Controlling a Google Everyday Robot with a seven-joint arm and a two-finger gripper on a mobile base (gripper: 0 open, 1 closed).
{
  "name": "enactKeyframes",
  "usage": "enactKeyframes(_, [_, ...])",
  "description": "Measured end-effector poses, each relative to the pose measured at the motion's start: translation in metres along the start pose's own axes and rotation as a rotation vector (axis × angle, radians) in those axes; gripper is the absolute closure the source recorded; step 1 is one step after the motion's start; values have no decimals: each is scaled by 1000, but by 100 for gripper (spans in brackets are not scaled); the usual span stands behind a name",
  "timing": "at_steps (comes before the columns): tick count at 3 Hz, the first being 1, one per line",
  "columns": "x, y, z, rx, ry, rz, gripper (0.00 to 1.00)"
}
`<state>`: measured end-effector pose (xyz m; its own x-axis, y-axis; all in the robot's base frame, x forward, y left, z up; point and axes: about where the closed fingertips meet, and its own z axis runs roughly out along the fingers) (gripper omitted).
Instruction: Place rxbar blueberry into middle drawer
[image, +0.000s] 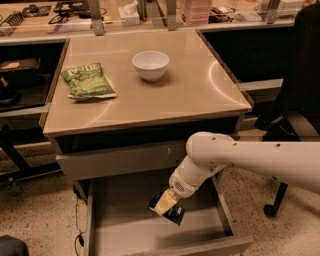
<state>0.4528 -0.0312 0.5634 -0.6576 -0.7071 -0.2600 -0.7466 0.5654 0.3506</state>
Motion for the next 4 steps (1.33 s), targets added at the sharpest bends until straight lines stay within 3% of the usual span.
enactKeyframes(1, [2, 5, 45, -65, -12, 51, 100])
enactKeyframes(2, [-16, 9, 127, -162, -32, 113, 100])
enactKeyframes(4, [-22, 5, 144, -164, -62, 136, 100])
